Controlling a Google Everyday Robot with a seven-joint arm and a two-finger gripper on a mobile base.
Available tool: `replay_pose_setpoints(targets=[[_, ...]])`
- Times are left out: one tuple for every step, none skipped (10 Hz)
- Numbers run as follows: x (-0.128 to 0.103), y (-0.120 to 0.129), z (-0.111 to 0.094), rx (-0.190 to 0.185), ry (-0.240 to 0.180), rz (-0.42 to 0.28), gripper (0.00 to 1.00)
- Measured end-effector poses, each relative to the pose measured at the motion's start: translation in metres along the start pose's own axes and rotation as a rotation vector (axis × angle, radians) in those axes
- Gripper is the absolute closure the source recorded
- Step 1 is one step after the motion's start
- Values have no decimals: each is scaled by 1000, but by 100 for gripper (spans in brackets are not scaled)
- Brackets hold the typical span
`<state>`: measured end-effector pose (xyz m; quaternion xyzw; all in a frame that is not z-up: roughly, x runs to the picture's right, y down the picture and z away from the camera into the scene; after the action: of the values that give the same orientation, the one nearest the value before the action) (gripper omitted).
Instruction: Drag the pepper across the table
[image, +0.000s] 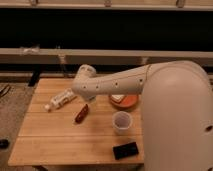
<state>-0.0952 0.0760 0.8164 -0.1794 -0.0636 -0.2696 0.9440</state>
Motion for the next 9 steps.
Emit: replay_pose_setpoints(targets=[[-17, 12, 2, -18, -16, -45, 20], [-31, 21, 4, -32, -32, -78, 20], [-47, 31, 6, -47, -46, -114, 20], [-62, 40, 10, -62, -60, -151, 20], [-75, 46, 15, -76, -71, -180, 20], [-85, 51, 22, -93, -72, -209, 20], [-91, 52, 26, -104, -72, -225, 20], [-99, 51, 33, -114, -66, -248, 20], [-106, 48, 38, -118, -60, -267, 20]])
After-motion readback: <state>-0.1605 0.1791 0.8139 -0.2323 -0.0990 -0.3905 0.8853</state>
